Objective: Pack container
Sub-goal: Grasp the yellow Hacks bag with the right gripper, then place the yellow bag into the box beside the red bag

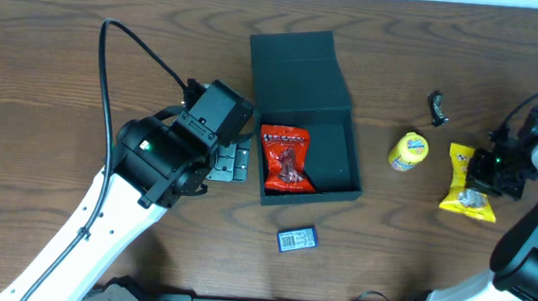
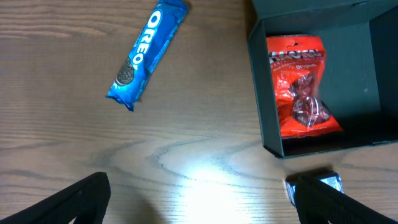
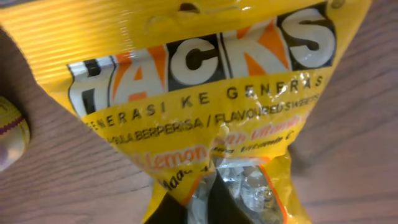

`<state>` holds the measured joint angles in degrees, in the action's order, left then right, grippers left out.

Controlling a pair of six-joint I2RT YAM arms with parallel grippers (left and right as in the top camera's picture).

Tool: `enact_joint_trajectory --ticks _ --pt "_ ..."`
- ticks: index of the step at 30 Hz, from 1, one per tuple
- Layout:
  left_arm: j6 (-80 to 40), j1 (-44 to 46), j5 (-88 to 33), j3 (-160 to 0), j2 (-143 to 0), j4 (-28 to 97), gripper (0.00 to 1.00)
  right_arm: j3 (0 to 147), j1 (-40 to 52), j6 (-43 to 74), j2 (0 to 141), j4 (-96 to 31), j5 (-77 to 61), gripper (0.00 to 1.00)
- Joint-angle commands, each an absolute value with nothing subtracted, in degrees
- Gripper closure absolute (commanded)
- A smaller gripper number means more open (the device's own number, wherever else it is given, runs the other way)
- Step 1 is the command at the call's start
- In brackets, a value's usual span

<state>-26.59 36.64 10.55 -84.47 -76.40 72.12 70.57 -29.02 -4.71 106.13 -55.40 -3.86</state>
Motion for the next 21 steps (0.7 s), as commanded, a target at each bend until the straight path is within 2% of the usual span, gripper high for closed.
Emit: enact_joint_trajectory --ticks 1,8,13,17,21 --pt "-25.21 36.38 11.49 -84.49 -76.82 72.47 0.05 72.10 -29.17 -3.22 105.84 -56.03 -4.56 0.99" --pt "-25.23 36.38 12.47 -84.49 -76.82 72.86 0.05 78.08 -29.17 -2.13 98.45 -62.02 -8.12 0.98" --pt "-25.26 36.38 12.49 -84.49 -76.82 72.84 0.05 80.86 -27.35 -2.15 87.79 -67.26 -17.93 0.98" --pt "-25.23 36.38 12.71 -84.49 -76.82 72.86 0.05 81.38 -20.40 0.43 77.21 -70.61 -21.67 0.99" --pt "-25.26 36.38 12.69 -84.49 -76.82 72.84 0.05 81.38 -8.58 8.01 69.87 -70.48 -21.15 0.99"
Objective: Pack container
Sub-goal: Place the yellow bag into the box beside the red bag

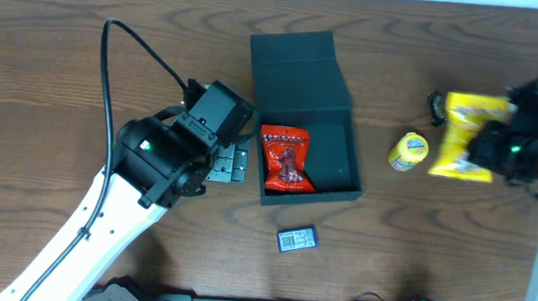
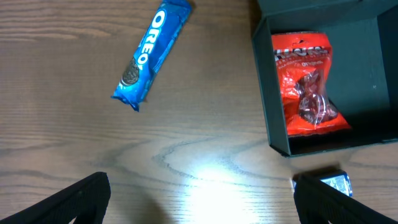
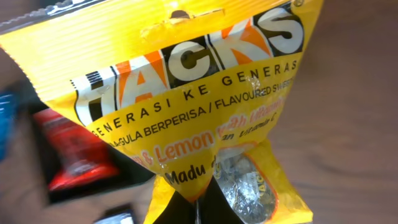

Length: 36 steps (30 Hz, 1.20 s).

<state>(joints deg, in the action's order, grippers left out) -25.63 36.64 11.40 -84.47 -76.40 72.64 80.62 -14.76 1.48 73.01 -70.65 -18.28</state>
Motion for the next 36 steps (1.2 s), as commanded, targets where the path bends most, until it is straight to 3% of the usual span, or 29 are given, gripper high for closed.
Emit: enact_joint_trajectory --ticks 1,6,12,21,36 --pt "-25.26 36.38 12.64 -84.49 -76.82 72.86 0.05 81.38 -5.63 10.22 69.08 -70.15 -20.36 0.99" --pt "-25.28 36.38 12.62 -84.49 -76.82 73.30 0.05 81.38 9.21 19.94 70.78 -67.66 -15.57 0.99" --pt "-25.28 36.38 12.60 -84.49 -76.82 73.93 0.05 81.38 18.37 22.28 79.96 -64.88 -11.97 0.99" --pt "-25.30 36.38 12.45 -84.49 -76.82 75.20 0.05 81.36 20.29 21.61 95.88 -61.49 -9.85 0.99" --pt "-25.30 36.38 12.45 -84.49 -76.82 75.35 0.05 81.28 22.33 22.31 103.83 -58.81 -10.81 0.99"
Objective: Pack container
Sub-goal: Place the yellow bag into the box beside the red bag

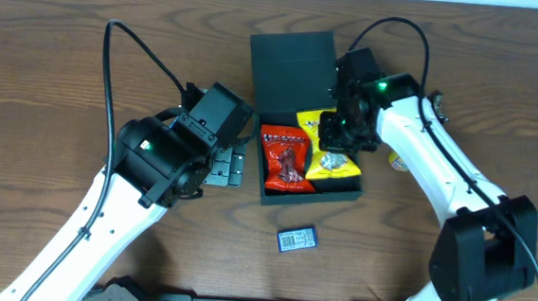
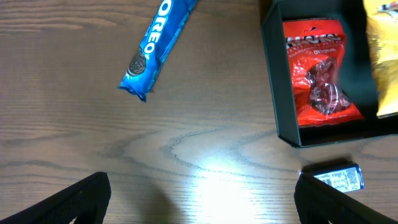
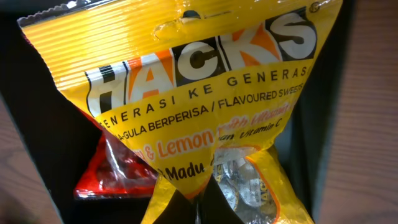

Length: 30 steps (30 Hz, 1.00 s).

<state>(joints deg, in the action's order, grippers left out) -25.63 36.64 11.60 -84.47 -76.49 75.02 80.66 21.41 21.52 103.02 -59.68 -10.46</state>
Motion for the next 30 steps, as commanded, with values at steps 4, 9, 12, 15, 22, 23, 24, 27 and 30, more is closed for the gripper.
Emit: enact_joint_trajectory --ticks 4,9,12,15,22,23,24,27,30 --pt "-25.28 36.38 12.45 -84.49 -76.82 75.37 0.05 80.97 22.59 22.26 104.42 -58.59 -9.82 0.99" --pt "-25.28 36.38 12.45 -84.49 -76.82 75.35 0.05 80.40 22.57 22.26 104.86 -59.64 -6.22 0.99" --pt "-25.28 36.38 12.45 -84.49 -76.82 75.07 0.05 80.40 22.59 22.26 104.88 -59.77 -6.22 0.99" --pt "-25.28 36.38 12.45 -84.49 -76.82 74.96 0.05 80.40 22.59 22.28 104.88 -59.68 -6.22 0.82" --pt "-25.28 36.38 12.64 -84.49 -76.82 75.00 0.05 80.40 22.59 22.28 104.88 -59.27 -6.70 0.25" --pt "-25.26 36.38 12.71 -84.49 -76.82 74.98 0.05 80.40 22.59 22.28 104.88 -59.16 -7.42 0.18" --pt "-25.28 36.38 13.43 -84.49 -76.82 74.96 0.05 80.40 22.59 22.26 104.86 -58.85 -8.82 0.09" --pt "-25.23 36.38 16.53 -84.49 -76.82 75.11 0.05 80.60 22.59 22.26 104.42 -58.61 -11.88 0.01" --pt "-24.14 36.38 19.73 -84.49 -76.82 75.50 0.05 80.68 22.74 22.24 102.28 -58.65 -14.50 0.01"
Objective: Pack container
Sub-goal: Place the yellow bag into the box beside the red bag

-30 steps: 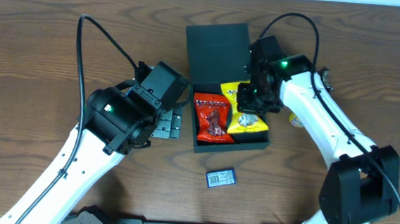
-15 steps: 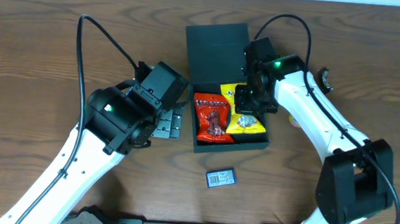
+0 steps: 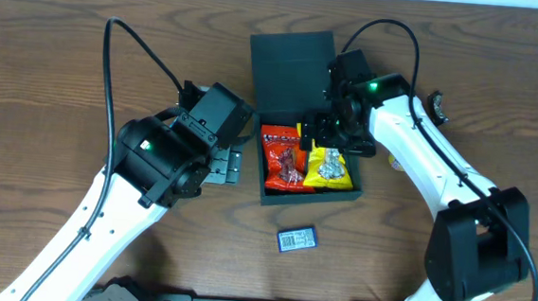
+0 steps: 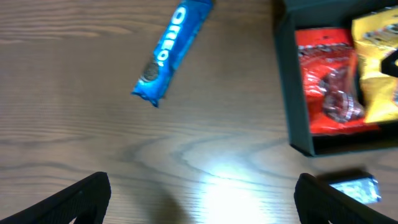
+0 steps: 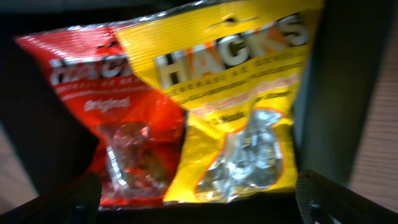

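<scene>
The open black box [image 3: 342,195] stands mid-table with its lid [image 3: 298,72] folded back. Inside lie a red candy bag [image 3: 282,161] on the left and a yellow Hacks bag [image 3: 330,168] on the right, both also seen in the right wrist view as red bag [image 5: 118,124] and yellow bag [image 5: 242,112]. My right gripper [image 5: 199,208] hovers open just over them, holding nothing. My left gripper [image 4: 202,202] is open above bare table left of the box. A blue Oreo pack [image 4: 171,53] lies ahead of it.
A small barcode packet [image 3: 297,239] lies in front of the box. A black clip [image 3: 436,105] sits at the far right. The left arm [image 3: 154,161] covers the Oreo pack from overhead. The right arm [image 3: 420,161] reaches in from the right.
My right gripper has let go of the yellow Hacks bag, which now lies flat in the box beside the red bag. The gripper stands open above it. The left gripper shifted slightly.
My right gripper was shut on the yellow Hacks bag on the table at the far right. Then it held the bag in the air, then inside the box's right half. Now the bag rests there, released. The left arm stayed by the box.
</scene>
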`<state>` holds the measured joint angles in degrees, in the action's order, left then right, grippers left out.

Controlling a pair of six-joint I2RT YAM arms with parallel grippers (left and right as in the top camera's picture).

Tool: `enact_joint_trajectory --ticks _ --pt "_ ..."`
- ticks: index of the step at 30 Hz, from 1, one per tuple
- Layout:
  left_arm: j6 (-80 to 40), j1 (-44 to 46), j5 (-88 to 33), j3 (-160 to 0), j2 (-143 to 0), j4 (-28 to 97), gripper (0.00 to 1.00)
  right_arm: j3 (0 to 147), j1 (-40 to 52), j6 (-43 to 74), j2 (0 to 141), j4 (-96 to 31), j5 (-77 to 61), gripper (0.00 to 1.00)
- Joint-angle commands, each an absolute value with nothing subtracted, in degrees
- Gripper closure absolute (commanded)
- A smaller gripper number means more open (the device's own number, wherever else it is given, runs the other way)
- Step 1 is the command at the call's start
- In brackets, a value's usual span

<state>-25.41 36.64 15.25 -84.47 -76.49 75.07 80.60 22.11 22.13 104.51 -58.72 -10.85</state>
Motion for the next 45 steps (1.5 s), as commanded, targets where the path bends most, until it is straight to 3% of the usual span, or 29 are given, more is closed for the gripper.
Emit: enact_joint_trajectory --ticks 1,8,20,25,32,45 --pt "-23.29 36.36 19.92 -84.49 -76.82 75.61 0.05 80.68 22.98 22.22 101.01 -58.67 -14.63 0.01" --pt "-18.44 36.34 20.38 -84.12 -76.82 74.98 0.05 80.93 23.53 19.00 87.24 -58.72 -13.28 0.01" --pt "-7.62 32.75 27.97 -67.18 -77.17 56.01 0.05 80.93 23.44 18.13 63.68 -68.23 12.93 0.01" --pt "2.66 23.66 14.22 -65.98 -79.35 50.09 0.05 80.93 23.44 16.60 60.75 -71.79 12.91 0.01" --pt "7.92 10.87 -1.48 -65.98 -87.24 44.29 0.05 80.86 23.44 16.19 60.84 -74.76 12.91 0.01" --pt "10.07 10.13 2.57 -66.00 -102.80 34.50 0.05 80.84 23.44 16.21 61.47 -74.83 12.93 0.01"
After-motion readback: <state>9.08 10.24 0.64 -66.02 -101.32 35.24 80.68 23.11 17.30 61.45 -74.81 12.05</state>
